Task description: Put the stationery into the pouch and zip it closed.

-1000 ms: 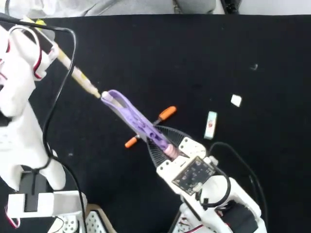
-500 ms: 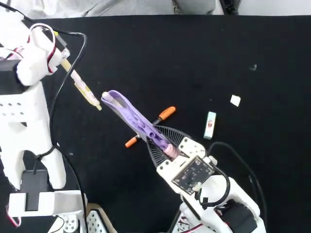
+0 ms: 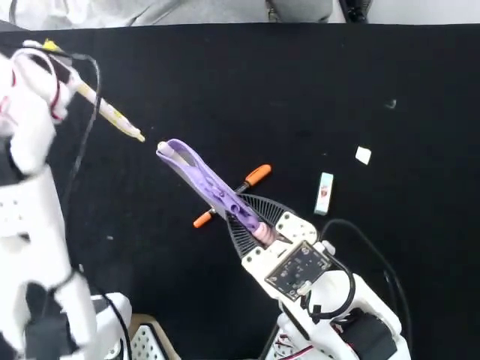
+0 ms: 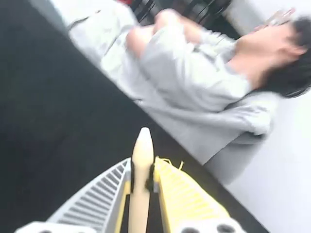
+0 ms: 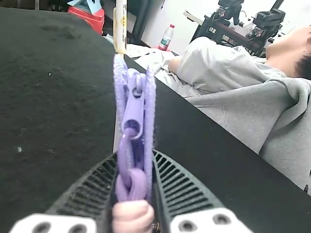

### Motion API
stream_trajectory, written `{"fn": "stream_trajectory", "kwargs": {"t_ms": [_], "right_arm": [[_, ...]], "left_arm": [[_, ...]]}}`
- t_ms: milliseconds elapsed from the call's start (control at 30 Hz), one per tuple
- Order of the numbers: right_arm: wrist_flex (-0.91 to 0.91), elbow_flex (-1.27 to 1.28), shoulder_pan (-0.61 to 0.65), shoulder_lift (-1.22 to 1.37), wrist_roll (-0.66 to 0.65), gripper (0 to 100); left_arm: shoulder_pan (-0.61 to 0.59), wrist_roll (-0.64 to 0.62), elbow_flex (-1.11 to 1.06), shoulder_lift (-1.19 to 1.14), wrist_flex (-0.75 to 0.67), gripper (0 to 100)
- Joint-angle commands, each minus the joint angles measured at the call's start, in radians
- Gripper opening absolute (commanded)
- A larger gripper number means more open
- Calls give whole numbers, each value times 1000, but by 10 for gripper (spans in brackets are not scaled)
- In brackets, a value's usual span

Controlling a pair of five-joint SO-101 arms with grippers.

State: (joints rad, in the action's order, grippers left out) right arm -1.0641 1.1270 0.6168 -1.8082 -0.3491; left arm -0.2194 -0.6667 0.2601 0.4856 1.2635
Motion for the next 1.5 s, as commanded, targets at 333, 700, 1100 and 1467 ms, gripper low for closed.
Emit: {"fn": "stream_trajectory", "kwargs": {"t_ms": [333, 700, 1100, 1467], "right_arm": [[35, -54, 14, -148, 8, 11], [34, -53, 12, -148, 8, 11], [34, -54, 12, -148, 8, 11], [34, -53, 11, -148, 8, 11]], "left_arm": [[125, -2, -648, 508, -463, 28], [119, 18, -659, 611, -393, 28], [13, 18, -691, 643, -391, 28], [47, 18, -691, 640, -371, 28]]}}
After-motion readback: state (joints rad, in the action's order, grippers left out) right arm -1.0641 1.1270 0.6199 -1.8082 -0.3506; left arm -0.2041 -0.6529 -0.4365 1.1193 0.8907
